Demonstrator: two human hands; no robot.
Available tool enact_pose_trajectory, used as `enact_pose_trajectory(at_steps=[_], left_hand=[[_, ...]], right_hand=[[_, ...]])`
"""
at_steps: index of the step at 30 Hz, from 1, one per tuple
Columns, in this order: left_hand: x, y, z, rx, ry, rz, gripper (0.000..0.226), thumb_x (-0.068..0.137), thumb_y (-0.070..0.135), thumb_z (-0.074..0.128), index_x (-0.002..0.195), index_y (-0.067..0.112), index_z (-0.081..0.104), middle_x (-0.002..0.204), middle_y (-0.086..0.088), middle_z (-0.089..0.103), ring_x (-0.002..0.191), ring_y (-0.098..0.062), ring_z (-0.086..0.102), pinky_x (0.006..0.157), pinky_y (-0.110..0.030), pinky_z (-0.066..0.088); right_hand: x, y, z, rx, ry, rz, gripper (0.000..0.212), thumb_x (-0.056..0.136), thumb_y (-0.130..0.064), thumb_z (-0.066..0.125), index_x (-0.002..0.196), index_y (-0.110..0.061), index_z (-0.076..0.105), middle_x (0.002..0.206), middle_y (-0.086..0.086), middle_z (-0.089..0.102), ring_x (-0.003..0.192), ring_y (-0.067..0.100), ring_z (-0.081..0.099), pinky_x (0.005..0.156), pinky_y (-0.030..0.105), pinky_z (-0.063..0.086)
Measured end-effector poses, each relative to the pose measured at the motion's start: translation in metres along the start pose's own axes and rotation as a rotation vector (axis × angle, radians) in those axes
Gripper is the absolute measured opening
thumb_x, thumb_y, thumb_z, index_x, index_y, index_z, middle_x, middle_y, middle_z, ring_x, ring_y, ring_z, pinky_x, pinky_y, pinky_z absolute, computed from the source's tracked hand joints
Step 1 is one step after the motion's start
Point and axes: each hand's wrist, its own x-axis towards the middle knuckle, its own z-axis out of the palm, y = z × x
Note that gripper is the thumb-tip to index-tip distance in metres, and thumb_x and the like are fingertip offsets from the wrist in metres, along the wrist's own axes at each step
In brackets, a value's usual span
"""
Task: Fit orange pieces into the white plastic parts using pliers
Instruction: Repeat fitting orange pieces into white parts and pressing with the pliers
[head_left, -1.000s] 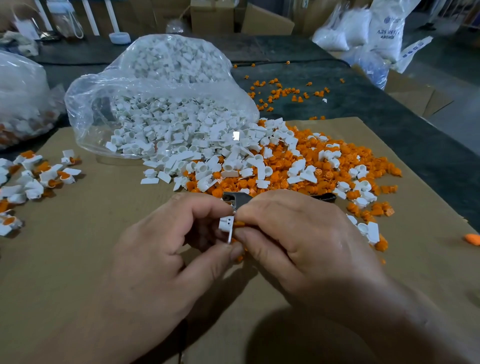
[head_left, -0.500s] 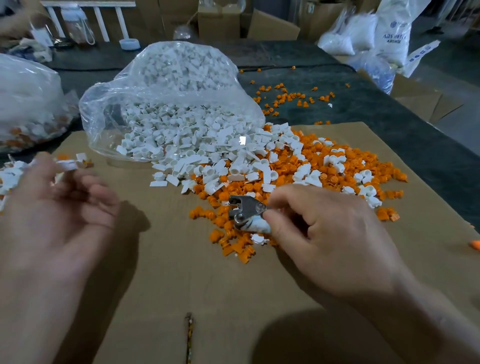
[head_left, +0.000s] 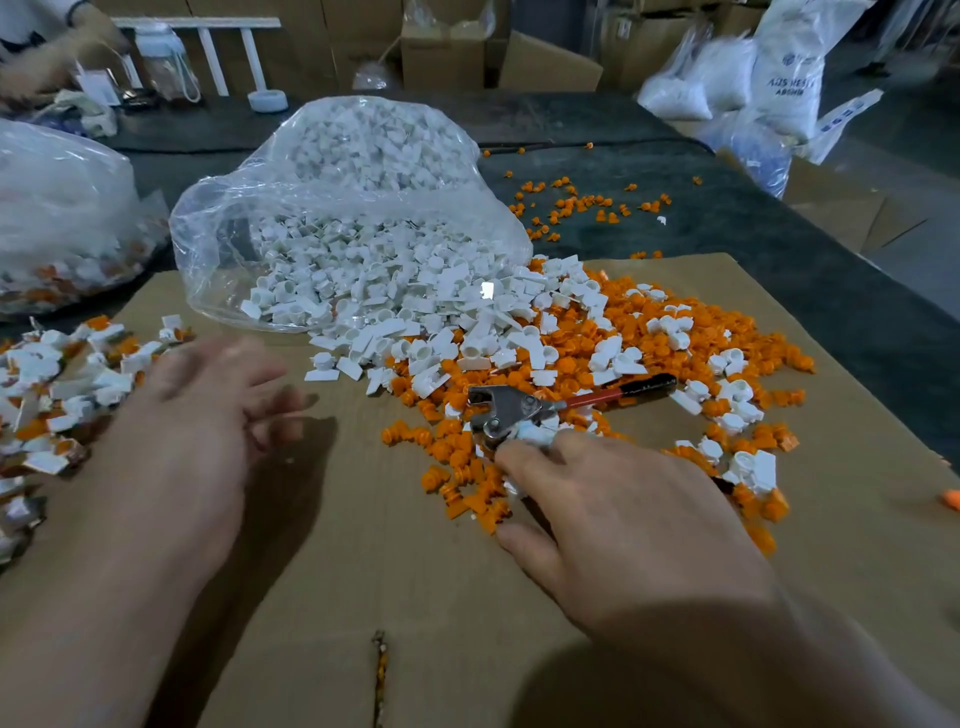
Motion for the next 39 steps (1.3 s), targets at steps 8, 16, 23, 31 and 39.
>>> enact_pose_trajectory(at_steps=[8, 16, 23, 31, 39], left_hand=[[-0.023, -0.007, 0.028, 1.058, -0.508, 0.407, 0.078, 0.094, 0.059, 0.038, 0.158, 0.039, -0.003, 0.166, 0.011, -0.014, 0.154, -0.012, -0.008, 0.125, -0.042, 0.007], [-0.046, -0.005, 0.032, 1.223, -0.632, 0.64, 0.077, 0.089, 0.058, 0.024, 0.152, 0.02, 0.042, 0.158, -0.013, 0.039, 0.14, -0.035, 0.045, 0.108, -0.049, 0.04], [-0.053, -0.003, 0.03, 1.089, -0.567, 0.932, 0.043, 0.068, 0.01, 0.066, 0.109, 0.012, 0.077, 0.111, -0.005, 0.074, 0.087, -0.028, 0.071, 0.075, -0.033, 0.058], [-0.06, 0.0, 0.03, 0.842, -0.635, 0.726, 0.021, 0.078, 0.019, 0.08, 0.096, 0.027, 0.072, 0.089, 0.021, 0.063, 0.087, 0.005, 0.052, 0.075, 0.0, 0.038], [-0.062, 0.004, 0.03, 0.668, -0.551, 0.552, 0.041, 0.083, 0.018, 0.078, 0.092, 0.055, 0.062, 0.108, 0.04, 0.055, 0.098, 0.021, 0.051, 0.076, 0.005, 0.033]], right_hand=[[0.004, -0.008, 0.007, 0.007, -0.081, -0.027, 0.066, 0.087, -0.075, 0.024, 0.138, -0.038, 0.007, 0.124, 0.001, 0.049, 0.1, 0.024, 0.055, 0.065, 0.035, 0.039], [0.008, -0.012, 0.012, -0.003, 0.001, -0.037, 0.057, 0.087, -0.073, 0.03, 0.129, -0.035, 0.03, 0.099, -0.003, 0.054, 0.075, 0.018, 0.051, 0.056, 0.031, 0.033], [0.009, -0.006, 0.01, 0.014, -0.003, -0.027, 0.032, 0.095, -0.055, 0.037, 0.115, -0.031, 0.046, 0.098, -0.009, 0.056, 0.084, 0.015, 0.057, 0.059, 0.029, 0.035], [0.006, 0.002, 0.008, 0.134, 0.006, 0.002, 0.017, 0.098, -0.047, 0.04, 0.109, -0.033, 0.042, 0.097, -0.012, 0.055, 0.086, 0.011, 0.052, 0.065, 0.026, 0.032], [0.005, 0.009, 0.003, 0.323, 0.064, 0.063, 0.008, 0.097, -0.037, 0.047, 0.105, -0.035, 0.049, 0.07, -0.013, 0.048, 0.076, 0.005, 0.049, 0.066, 0.019, 0.039]])
